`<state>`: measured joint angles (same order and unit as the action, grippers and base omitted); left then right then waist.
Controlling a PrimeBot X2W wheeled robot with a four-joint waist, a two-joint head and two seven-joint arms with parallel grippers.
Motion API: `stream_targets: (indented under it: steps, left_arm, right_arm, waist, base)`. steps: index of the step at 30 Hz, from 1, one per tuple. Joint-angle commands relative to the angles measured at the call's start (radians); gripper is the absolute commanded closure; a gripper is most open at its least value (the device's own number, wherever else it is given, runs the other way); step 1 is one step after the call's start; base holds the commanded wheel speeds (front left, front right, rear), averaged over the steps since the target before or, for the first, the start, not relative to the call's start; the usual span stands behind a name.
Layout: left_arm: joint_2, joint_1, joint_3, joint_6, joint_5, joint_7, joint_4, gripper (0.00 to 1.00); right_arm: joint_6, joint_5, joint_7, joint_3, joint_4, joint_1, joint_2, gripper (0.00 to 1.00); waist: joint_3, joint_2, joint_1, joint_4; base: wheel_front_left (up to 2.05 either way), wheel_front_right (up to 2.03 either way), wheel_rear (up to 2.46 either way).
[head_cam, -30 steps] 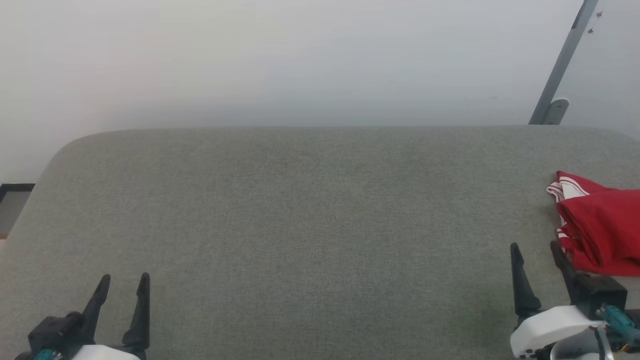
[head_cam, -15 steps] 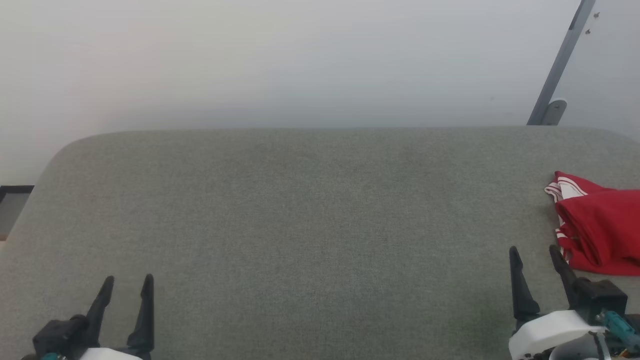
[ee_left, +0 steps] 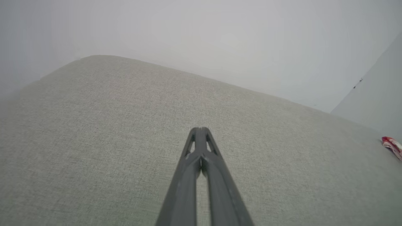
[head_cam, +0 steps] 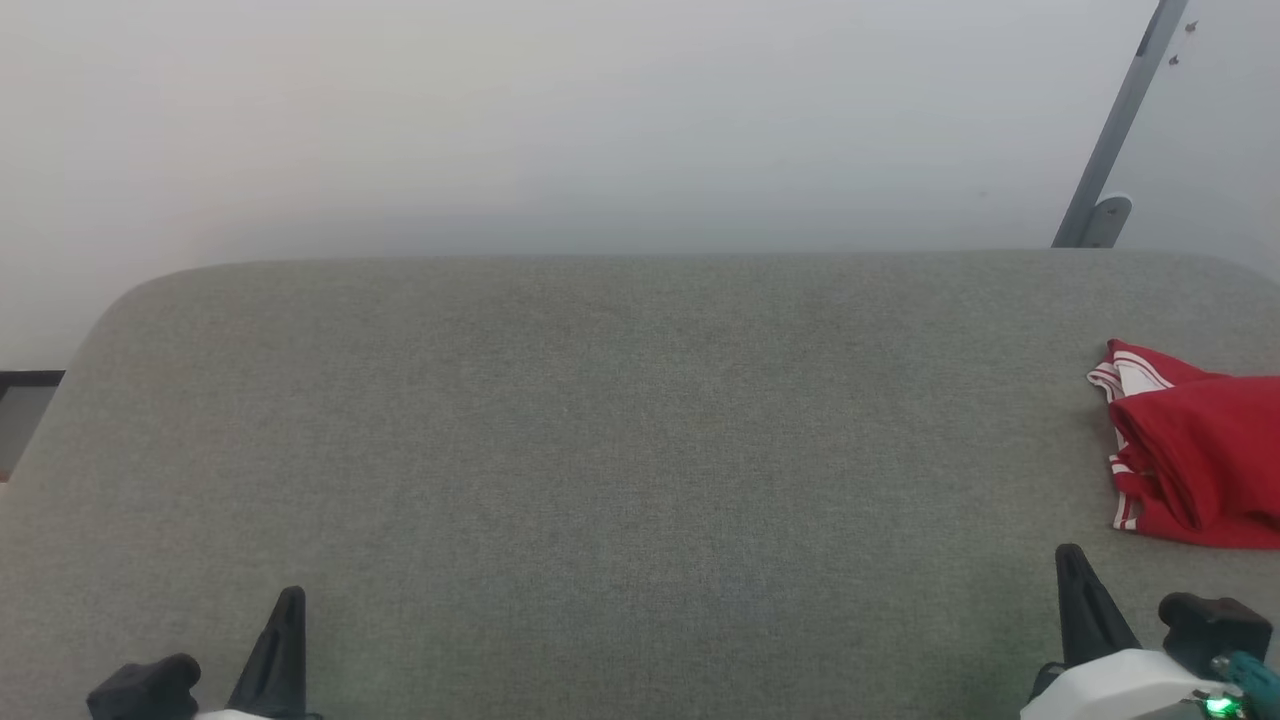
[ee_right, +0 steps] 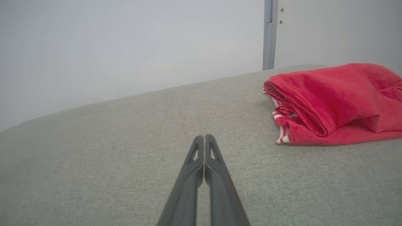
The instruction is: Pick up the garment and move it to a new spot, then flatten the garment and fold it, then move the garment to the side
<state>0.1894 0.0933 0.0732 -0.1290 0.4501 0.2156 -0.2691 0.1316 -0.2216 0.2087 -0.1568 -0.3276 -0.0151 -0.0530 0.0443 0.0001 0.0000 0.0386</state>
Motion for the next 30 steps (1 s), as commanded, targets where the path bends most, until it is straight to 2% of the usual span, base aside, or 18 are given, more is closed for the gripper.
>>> stream_targets:
  steps: [1,30]
  left_arm:
    - [0.007,-0.034,0.009,0.000,0.042,-0.010,0.016,1.00]
    - [-0.046,-0.098,0.021,-0.001,0.452,-0.126,0.022,1.00]
  right_arm:
    - [0.000,-0.049,-0.010,0.003,0.021,0.032,-0.002,1.00]
    - [0.000,-0.540,-0.120,0.022,0.051,0.065,0.000,1.00]
  waist:
    - [-0.001,-0.0001,0.0000,0.000]
    - [-0.012,-0.0001,0.0000,-0.010]
  base:
    - [0.00,0.00,0.00]
    - [0.00,0.00,0.00]
